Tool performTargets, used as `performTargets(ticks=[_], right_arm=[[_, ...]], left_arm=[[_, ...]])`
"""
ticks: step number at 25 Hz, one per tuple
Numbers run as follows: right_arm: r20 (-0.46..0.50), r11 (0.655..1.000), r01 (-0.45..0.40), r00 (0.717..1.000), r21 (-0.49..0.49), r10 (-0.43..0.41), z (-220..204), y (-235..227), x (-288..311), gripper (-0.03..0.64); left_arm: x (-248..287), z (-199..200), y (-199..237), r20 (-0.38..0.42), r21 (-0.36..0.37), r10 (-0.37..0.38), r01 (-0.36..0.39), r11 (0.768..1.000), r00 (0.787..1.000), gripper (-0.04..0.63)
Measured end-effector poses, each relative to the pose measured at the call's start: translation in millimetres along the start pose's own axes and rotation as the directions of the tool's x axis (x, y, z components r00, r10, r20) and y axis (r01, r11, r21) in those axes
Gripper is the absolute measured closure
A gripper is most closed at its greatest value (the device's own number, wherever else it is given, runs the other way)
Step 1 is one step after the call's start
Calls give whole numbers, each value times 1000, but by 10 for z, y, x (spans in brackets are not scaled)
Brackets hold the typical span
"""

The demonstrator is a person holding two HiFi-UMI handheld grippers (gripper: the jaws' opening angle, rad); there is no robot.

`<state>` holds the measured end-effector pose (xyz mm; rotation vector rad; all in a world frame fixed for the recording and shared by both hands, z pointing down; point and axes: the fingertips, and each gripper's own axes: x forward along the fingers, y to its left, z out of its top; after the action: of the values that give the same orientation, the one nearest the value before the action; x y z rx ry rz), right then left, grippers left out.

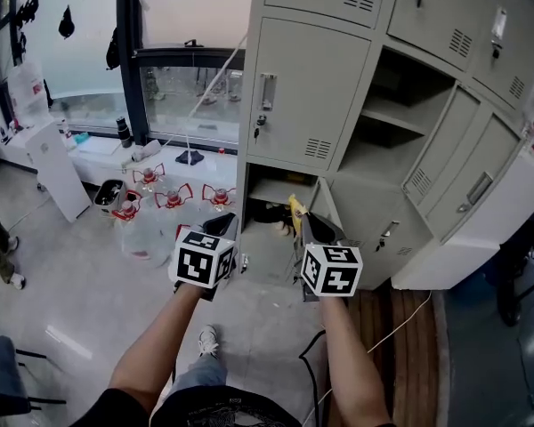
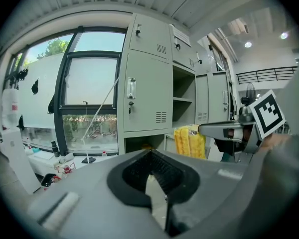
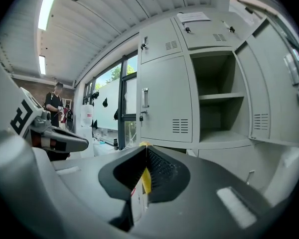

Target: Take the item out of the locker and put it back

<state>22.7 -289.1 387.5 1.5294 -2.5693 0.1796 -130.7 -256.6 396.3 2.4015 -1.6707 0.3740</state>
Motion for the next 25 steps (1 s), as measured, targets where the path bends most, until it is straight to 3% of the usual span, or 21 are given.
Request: performTargets(ticks=[13,25], right_arm=[[86,999,40,995,10,-40,325,-245,-780,588],[153,990,140,978,14,-140,594,-685,-1243,588]], left_arm=[[-132,205,-577,39,25,-39,38,999,998,595],[95,465,-1175,61,70,-150,146,987,987,595]])
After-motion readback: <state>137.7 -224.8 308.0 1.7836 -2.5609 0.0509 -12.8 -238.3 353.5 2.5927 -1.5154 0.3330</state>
